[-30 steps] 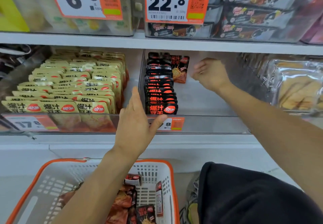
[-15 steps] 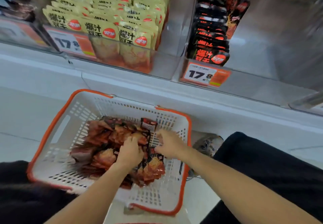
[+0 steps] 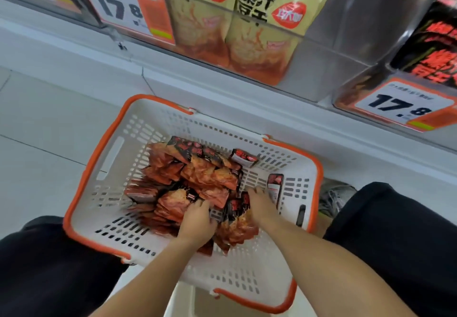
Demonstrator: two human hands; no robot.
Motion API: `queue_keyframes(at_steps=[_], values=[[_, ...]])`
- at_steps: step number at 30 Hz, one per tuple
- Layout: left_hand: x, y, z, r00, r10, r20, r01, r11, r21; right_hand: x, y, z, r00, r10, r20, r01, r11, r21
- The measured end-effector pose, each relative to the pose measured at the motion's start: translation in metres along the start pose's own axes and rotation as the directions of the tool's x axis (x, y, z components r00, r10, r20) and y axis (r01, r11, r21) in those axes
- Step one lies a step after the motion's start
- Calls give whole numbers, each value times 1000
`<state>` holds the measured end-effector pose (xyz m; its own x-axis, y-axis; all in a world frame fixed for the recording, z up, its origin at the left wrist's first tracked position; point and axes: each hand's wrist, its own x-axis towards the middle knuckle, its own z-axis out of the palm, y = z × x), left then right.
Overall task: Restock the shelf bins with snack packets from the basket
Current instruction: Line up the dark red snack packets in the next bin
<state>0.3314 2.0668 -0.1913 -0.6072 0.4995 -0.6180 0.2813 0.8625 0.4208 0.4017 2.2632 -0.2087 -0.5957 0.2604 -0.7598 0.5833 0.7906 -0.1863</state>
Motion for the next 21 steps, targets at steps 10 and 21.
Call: queue_keyframes(at_steps=[10,21], values=[[3,57,-18,989,147,3,-145,978,-152,-11,-3,-65,987,-148,57,154,981,-121],[-44,161,-110,930,347,-126,-368,842,-395,-158,30,-222,917,-313,-247,352,927,131]])
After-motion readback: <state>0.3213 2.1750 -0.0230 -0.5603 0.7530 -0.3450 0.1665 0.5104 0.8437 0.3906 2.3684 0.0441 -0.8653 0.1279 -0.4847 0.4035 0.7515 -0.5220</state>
